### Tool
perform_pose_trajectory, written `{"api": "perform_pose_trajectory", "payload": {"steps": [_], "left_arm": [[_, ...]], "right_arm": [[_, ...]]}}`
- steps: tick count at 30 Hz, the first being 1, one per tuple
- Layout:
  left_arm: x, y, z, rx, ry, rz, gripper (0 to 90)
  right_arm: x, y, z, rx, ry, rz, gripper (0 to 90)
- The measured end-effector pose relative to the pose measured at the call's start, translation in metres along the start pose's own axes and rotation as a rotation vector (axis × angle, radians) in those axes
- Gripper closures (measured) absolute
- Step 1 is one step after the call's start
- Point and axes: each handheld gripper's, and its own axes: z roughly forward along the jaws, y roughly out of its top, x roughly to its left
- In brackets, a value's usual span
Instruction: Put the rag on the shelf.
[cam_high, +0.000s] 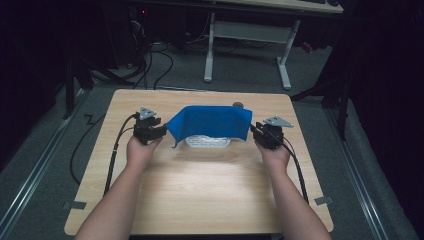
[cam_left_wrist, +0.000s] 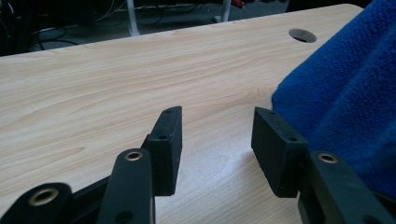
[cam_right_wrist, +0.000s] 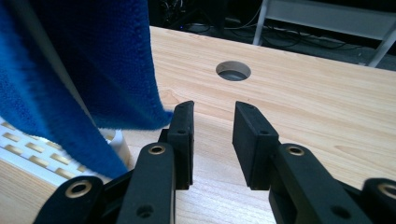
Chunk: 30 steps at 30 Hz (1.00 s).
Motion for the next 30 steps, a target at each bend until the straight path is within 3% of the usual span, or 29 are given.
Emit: {"api": "perform_pose_trajectory", "payload": {"steps": [11,15,19,22,24,25,28,30], "left_arm": [[0.005,-0.007,-0.02,-0.014,0.013,-0.002,53.4],[0.007,-0.013,-0.027,-0.014,0.015,-0.009,53.5],[0.008,-0.018,-0.034,-0.015,0.01,-0.014,53.2],[0.006,-0.022,-0.041,-0.02,-0.002,-0.022,52.1],[0.001,-0.026,-0.048,-0.029,-0.013,-0.024,51.6],[-0.001,-0.029,-0.05,-0.035,-0.02,-0.025,51.3],[-0.008,-0.037,-0.059,-0.039,-0.034,-0.02,51.0],[-0.014,-0.046,-0.067,-0.038,-0.054,-0.019,50.6]], "right_arm": [[-0.003,0.002,-0.015,0.003,-0.012,-0.018,66.5],[-0.004,-0.001,-0.022,-0.021,-0.03,-0.026,64.9],[-0.007,-0.005,-0.028,0.006,-0.035,-0.037,61.2],[-0.009,-0.006,-0.034,0.009,-0.028,-0.048,59.1],[-0.008,-0.009,-0.041,-0.018,-0.024,-0.046,57.0],[-0.007,-0.011,-0.045,-0.001,-0.013,-0.042,55.0],[-0.003,-0.02,-0.056,-0.025,0.014,-0.049,53.7],[0.006,-0.029,-0.067,-0.011,0.018,-0.095,50.7]]}}
